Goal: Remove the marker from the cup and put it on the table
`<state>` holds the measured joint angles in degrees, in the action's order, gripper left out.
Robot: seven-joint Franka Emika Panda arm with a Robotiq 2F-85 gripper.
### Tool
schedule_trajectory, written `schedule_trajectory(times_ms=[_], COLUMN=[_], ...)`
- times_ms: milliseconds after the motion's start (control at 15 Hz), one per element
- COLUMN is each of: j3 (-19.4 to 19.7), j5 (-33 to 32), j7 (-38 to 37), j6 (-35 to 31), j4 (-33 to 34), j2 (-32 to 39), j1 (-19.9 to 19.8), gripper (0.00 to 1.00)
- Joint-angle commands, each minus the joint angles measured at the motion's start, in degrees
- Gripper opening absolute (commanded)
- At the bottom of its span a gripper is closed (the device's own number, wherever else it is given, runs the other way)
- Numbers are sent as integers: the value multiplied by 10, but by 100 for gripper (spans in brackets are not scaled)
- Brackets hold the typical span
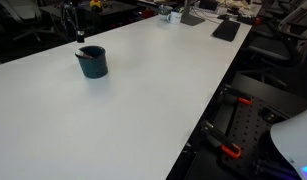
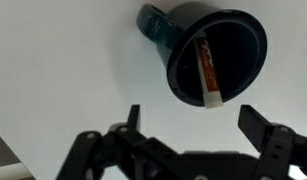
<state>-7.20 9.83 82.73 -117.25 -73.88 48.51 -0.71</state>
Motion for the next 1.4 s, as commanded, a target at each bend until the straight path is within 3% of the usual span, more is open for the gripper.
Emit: schedule_trajectory(times_ms=[0,333,400,467,600,800,1333], j3=[-8,-13,-14,-14,-14,-14,-13], j5=[-21,-24,-23,-23,-22,-22,-23], j7=[-38,-50,-50,-49,-49,-51,-54], j6=[23,32,35,36,37,39,54], j4=[15,17,18,18,17,16,13], j2=[3,9,10,12,13,15,12], j1=[8,8,8,7,5,4,6], gripper=[100,98,95,83,78,60,64])
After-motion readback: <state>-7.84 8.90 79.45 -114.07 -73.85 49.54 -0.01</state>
